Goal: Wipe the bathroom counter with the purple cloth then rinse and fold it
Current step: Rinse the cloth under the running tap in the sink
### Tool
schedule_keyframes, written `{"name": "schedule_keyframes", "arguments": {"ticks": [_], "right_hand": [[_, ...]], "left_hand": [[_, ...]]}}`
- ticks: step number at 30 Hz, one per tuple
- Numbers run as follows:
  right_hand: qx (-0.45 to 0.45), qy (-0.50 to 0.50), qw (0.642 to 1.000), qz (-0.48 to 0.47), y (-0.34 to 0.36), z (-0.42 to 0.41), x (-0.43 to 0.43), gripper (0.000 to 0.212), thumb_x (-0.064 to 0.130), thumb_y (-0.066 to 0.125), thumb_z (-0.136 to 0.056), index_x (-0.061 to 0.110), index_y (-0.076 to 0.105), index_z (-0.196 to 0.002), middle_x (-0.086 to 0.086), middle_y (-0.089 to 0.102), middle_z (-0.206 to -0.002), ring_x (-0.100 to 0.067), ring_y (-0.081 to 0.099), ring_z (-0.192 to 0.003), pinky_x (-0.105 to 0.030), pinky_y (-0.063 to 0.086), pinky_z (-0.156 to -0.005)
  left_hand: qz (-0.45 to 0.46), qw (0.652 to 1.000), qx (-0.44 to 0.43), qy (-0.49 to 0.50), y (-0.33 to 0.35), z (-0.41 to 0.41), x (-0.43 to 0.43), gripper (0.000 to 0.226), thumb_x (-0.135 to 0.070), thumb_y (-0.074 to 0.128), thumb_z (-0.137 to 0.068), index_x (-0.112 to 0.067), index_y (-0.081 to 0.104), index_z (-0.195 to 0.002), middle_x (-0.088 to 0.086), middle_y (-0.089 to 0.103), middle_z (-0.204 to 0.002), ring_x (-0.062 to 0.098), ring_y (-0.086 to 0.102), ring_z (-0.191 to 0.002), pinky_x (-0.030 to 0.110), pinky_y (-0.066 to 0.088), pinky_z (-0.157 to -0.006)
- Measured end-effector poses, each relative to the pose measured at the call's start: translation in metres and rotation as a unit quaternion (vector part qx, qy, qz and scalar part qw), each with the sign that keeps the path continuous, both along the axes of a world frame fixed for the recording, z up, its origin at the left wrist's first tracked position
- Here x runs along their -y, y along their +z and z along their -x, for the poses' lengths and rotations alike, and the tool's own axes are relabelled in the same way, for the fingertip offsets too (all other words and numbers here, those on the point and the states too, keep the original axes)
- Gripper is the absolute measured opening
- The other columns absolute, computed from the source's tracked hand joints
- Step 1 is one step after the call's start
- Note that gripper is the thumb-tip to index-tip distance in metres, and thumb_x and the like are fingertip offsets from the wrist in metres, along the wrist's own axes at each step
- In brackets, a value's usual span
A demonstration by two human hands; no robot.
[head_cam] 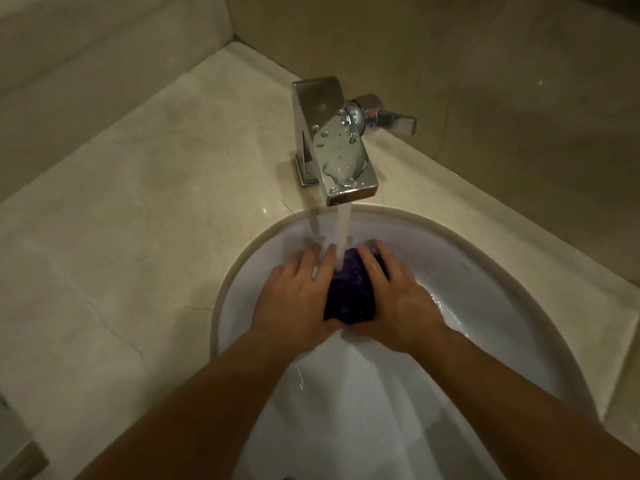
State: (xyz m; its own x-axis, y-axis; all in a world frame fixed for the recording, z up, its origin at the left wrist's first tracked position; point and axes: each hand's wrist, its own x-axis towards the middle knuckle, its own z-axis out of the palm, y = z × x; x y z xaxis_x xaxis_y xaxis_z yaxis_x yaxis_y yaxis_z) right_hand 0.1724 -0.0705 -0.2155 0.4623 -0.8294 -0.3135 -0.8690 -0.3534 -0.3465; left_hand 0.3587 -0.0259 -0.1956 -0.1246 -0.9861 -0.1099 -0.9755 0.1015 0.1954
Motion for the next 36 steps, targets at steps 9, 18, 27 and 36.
{"name": "schedule_keyframes", "arguments": {"ticks": [9, 18, 27, 36], "right_hand": [[-0.094, 0.088, 0.992, 0.001, -0.016, -0.031, 0.016, 0.108, 0.051, 0.077, -0.075, 0.014, 0.013, -0.153, -0.010, 0.033, -0.141, -0.030, 0.041, -0.117, -0.037, 0.051, -0.084], [-0.051, 0.128, 0.989, -0.061, -0.015, -0.041, 0.044, 0.095, 0.046, 0.085, -0.071, 0.023, 0.033, -0.147, -0.008, 0.043, -0.135, -0.027, 0.055, -0.109, -0.040, 0.054, -0.090], [-0.037, 0.105, 0.993, -0.044, -0.016, -0.042, 0.041, 0.068, 0.059, 0.074, -0.075, 0.031, 0.050, -0.132, -0.003, 0.051, -0.120, -0.025, 0.058, -0.101, -0.042, 0.056, -0.080], [0.129, 0.034, 0.983, 0.127, 0.036, -0.016, 0.010, 0.080, 0.063, 0.078, -0.066, 0.023, 0.052, -0.130, -0.002, 0.052, -0.117, -0.020, 0.049, -0.102, -0.033, 0.049, -0.085]], "left_hand": [[-0.091, 0.996, -0.007, 0.010, -0.019, 0.018, 0.017, 0.099, -0.065, 0.069, -0.074, -0.018, 0.024, -0.149, 0.001, 0.039, -0.137, 0.017, 0.042, -0.119, 0.029, 0.047, -0.087], [-0.019, 0.998, -0.057, 0.017, -0.034, 0.001, 0.023, 0.052, -0.037, 0.074, -0.081, -0.021, 0.058, -0.128, 0.001, 0.064, -0.116, 0.027, 0.064, -0.100, 0.036, 0.054, -0.083], [-0.047, 0.997, -0.053, -0.006, -0.023, -0.001, 0.026, 0.051, -0.043, 0.083, -0.066, -0.024, 0.064, -0.109, -0.004, 0.066, -0.094, 0.025, 0.065, -0.077, 0.031, 0.052, -0.060], [0.208, 0.978, 0.028, -0.006, 0.017, -0.012, 0.005, 0.028, -0.019, 0.058, -0.080, -0.010, 0.066, -0.106, 0.014, 0.062, -0.102, 0.032, 0.056, -0.090, 0.039, 0.041, -0.075]]}}
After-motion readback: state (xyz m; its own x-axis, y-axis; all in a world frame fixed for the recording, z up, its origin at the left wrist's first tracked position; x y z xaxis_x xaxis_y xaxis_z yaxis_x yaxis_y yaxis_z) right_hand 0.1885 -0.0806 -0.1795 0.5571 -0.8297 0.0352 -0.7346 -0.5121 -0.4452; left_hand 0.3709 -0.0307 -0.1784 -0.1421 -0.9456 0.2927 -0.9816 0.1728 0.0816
